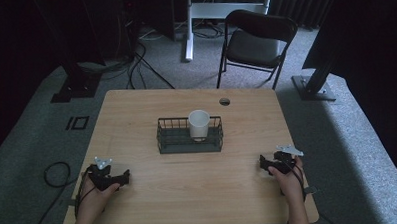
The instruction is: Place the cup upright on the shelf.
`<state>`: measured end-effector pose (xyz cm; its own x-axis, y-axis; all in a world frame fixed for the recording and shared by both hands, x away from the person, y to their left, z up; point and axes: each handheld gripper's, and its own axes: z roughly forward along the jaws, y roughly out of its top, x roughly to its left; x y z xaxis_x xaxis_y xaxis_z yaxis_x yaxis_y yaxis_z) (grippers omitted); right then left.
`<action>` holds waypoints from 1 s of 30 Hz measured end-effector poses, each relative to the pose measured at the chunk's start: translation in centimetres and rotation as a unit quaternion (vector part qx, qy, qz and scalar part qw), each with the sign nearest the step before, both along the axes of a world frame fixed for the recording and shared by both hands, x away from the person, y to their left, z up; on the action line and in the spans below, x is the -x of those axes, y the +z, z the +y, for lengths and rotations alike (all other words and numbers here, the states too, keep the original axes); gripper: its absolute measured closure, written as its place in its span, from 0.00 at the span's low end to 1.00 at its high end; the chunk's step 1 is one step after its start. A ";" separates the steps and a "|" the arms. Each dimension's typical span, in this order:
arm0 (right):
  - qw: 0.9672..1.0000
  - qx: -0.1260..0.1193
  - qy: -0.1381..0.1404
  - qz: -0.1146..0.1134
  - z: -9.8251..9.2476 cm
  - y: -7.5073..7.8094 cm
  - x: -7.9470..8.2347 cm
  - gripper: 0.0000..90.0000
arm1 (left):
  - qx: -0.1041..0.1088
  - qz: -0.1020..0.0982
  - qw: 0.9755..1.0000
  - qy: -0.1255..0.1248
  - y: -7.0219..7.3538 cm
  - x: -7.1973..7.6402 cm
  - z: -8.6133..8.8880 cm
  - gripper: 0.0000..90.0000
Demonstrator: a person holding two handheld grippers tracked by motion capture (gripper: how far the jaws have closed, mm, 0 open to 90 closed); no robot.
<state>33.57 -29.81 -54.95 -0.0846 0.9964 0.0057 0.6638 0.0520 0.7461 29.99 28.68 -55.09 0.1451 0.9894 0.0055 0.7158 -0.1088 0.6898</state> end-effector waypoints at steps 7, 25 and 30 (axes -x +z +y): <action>1.000 -0.010 -0.009 0.015 -0.6 -0.4 0.1 0.13 | 0.000 -0.001 1.000 0.000 0.0 0.0 0.0 0.02; 1.000 -0.003 0.012 0.018 -0.6 -0.4 0.1 0.12 | 0.000 -0.001 1.000 0.000 0.0 0.0 0.0 0.02; 1.000 -0.003 0.016 0.018 -0.7 -0.4 0.1 0.12 | 0.000 -0.001 1.000 0.000 0.0 0.0 0.0 0.02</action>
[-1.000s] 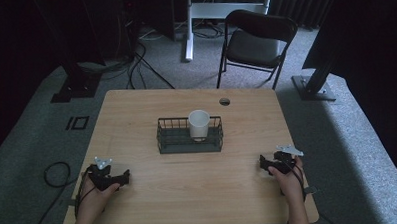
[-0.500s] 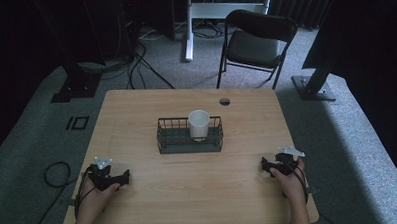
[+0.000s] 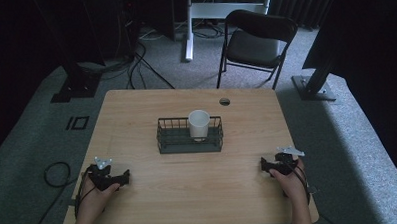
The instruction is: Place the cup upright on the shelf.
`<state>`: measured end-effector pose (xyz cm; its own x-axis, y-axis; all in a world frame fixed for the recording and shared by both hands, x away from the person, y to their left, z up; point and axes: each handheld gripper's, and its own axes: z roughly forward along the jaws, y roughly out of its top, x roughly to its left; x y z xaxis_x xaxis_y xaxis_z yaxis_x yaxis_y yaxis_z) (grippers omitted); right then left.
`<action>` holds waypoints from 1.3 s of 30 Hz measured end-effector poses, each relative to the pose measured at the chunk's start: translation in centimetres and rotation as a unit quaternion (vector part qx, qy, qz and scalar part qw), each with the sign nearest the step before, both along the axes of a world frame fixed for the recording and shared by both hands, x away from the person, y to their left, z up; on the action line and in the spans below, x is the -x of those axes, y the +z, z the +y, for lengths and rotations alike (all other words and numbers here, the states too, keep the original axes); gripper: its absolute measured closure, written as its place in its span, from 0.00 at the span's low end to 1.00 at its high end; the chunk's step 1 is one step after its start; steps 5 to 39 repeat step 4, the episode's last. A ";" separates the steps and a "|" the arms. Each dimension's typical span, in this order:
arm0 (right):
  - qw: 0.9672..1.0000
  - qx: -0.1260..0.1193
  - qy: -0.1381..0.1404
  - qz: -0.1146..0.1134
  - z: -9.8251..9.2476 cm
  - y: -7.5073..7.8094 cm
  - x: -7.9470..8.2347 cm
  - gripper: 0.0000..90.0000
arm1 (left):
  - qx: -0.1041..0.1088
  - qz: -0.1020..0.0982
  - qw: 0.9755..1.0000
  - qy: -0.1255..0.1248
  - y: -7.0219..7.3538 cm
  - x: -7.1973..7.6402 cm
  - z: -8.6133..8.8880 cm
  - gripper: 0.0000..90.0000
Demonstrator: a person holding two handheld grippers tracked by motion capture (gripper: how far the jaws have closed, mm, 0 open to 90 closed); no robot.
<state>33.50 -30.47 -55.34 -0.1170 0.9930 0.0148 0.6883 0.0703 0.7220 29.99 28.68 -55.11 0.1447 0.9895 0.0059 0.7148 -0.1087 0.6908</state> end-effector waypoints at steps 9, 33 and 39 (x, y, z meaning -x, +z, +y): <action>1.000 0.000 0.000 0.000 0.0 0.0 0.0 0.12 | 0.000 0.000 1.000 0.000 0.0 0.0 0.0 0.02; 1.000 0.000 0.000 0.000 0.0 0.0 0.0 0.12 | 0.000 0.000 1.000 0.000 0.0 0.0 0.0 0.02; 1.000 0.000 0.000 0.000 0.0 0.0 0.0 0.12 | 0.000 0.000 1.000 0.000 0.0 0.0 0.0 0.02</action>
